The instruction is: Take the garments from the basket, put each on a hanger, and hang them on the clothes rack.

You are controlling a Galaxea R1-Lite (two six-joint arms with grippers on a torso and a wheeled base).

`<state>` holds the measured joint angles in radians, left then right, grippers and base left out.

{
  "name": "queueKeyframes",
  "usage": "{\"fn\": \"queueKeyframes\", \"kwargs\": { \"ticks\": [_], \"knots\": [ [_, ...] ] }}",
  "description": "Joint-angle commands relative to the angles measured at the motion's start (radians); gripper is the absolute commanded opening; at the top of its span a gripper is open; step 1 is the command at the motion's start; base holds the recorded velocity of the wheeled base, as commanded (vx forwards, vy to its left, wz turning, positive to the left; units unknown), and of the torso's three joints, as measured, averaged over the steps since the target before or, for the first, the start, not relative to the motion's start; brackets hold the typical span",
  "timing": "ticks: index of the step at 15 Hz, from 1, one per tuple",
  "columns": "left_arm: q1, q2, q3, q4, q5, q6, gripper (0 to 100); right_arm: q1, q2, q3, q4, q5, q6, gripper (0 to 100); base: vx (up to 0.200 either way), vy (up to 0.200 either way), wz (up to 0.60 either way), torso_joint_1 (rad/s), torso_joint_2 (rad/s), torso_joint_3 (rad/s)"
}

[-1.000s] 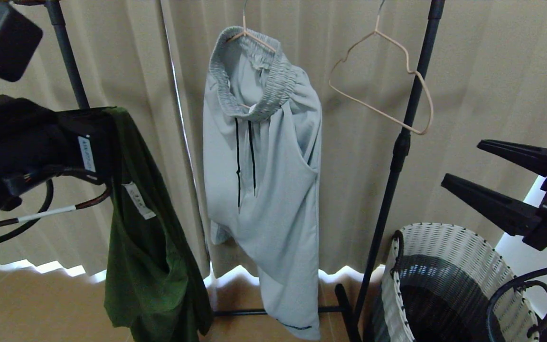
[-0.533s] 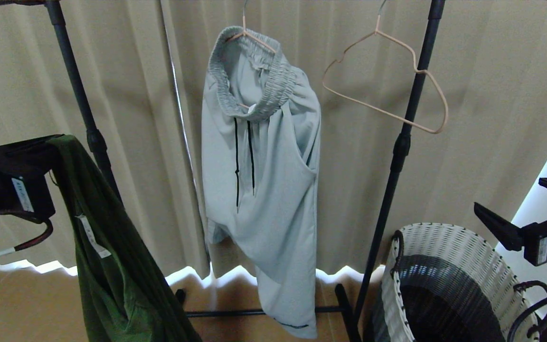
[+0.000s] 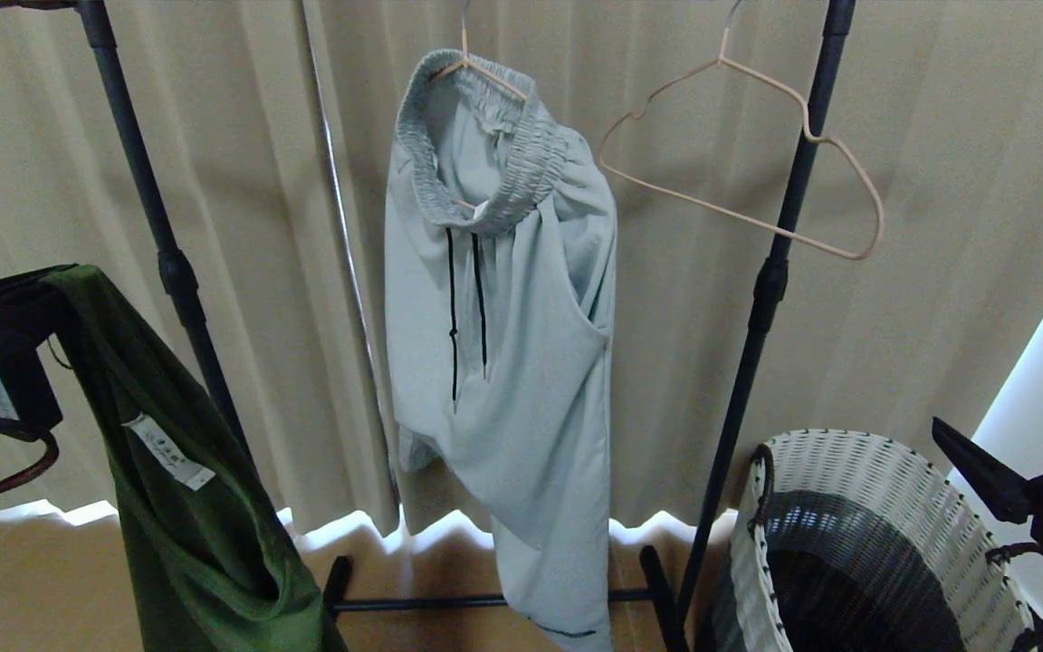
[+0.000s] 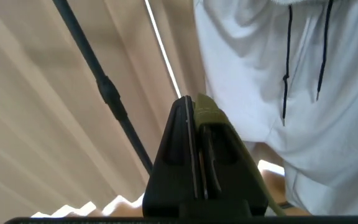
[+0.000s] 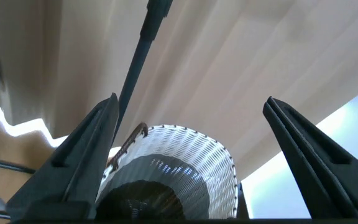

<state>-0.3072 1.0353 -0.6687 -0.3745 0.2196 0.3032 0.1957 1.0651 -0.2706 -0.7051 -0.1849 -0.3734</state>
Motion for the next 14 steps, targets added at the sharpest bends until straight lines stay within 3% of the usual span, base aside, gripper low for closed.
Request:
{"fn": "queueKeyframes", "kwargs": {
  "ticks": [1,4,8,14],
  "knots": [
    [0.017,-0.011,0.003,0.002,0.000,0.002,0,0.001,-0.022,0.011,-0.001,-0.001,-0.001,100,0.000,0.000,0.00,0.000,0.00,0.000],
    [0.019,-0.023,0.011,0.003,0.000,0.001,0,0.001,-0.031,0.005,-0.001,-0.004,-0.001,100,0.000,0.000,0.00,0.000,0.00,0.000],
    [0.019,-0.023,0.017,0.003,0.000,0.002,0,-0.001,-0.031,0.002,-0.001,-0.005,-0.001,100,0.000,0.000,0.00,0.055,-0.23,-0.256],
    [0.020,-0.041,0.047,0.005,0.000,-0.003,0,-0.001,-0.022,-0.018,-0.002,0.002,0.001,100,0.000,0.000,0.00,0.124,-0.50,-0.317]
  ]
}}
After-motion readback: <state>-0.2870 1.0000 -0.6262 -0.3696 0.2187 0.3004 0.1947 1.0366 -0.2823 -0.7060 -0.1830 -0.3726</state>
